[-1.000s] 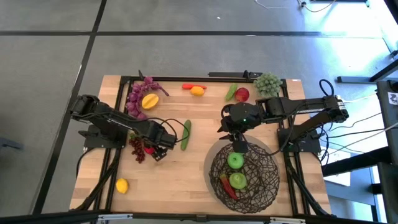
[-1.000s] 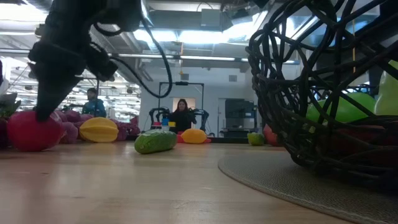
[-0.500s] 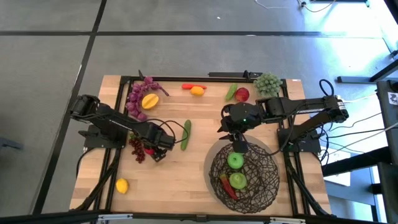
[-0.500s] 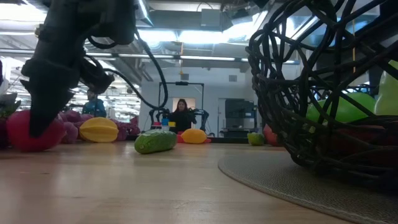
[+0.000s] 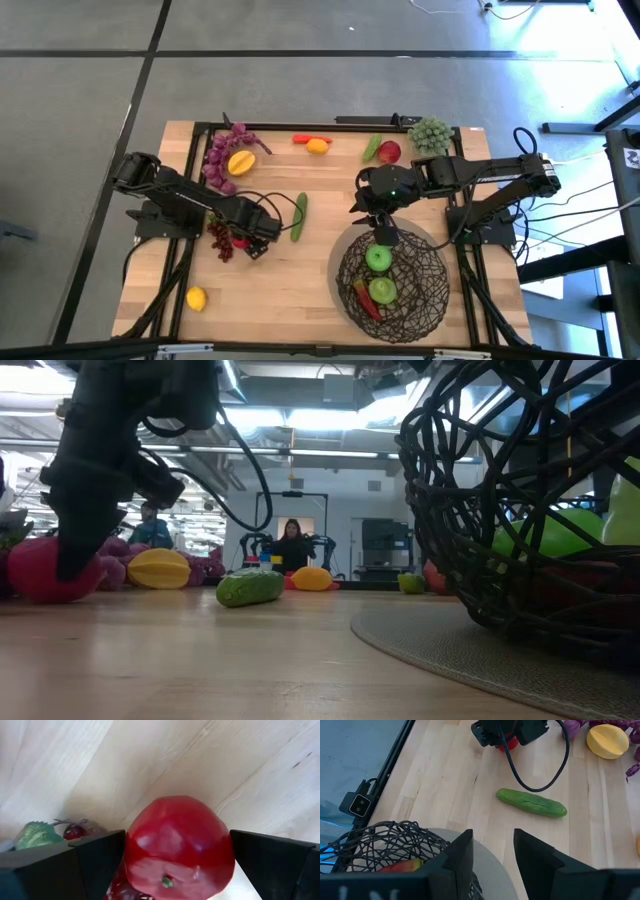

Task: Build produce basket
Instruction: Put the red tomato into the wire basket

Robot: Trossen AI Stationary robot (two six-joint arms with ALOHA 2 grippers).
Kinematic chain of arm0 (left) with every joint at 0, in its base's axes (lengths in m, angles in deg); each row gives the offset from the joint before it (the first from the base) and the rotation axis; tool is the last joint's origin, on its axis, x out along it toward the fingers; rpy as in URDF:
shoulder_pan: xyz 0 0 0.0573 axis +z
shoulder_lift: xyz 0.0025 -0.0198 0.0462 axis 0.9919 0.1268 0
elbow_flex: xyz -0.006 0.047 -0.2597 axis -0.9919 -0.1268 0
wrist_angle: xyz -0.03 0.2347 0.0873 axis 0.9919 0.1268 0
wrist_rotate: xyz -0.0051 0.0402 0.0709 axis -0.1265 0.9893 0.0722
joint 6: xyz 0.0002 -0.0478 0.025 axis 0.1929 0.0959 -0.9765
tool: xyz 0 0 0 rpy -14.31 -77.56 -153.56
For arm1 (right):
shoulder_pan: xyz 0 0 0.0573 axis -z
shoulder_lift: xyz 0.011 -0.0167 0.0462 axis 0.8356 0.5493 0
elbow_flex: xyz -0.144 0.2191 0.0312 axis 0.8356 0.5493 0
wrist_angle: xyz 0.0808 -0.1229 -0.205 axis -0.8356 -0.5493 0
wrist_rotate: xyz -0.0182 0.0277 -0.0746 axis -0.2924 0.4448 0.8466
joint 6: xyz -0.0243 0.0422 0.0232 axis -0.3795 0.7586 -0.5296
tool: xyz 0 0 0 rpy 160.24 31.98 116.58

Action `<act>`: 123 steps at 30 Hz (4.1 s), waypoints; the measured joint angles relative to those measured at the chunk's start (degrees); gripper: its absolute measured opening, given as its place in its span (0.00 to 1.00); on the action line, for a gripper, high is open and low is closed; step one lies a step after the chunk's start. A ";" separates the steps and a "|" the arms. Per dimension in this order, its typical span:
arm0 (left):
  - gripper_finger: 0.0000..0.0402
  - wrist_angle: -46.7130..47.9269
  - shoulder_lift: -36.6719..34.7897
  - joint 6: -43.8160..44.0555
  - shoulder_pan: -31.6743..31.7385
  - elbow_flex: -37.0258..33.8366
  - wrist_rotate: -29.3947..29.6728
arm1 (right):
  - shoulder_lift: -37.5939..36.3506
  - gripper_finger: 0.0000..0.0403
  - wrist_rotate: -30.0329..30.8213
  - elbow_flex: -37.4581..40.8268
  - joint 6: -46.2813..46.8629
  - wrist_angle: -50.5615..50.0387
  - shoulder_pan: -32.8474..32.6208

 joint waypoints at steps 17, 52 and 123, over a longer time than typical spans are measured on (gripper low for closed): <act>0.73 -2.21 0.00 2.10 0.04 0.04 -0.10 | 0.00 0.34 0.00 0.00 0.06 0.00 0.00; 0.63 -1.91 -0.04 -7.90 0.02 32.87 6.52 | -13.42 0.34 18.14 -0.04 10.78 -15.01 -9.09; 0.63 -10.32 4.96 -22.70 1.75 48.09 5.71 | -5.62 0.34 13.53 -0.02 7.48 -6.70 -10.43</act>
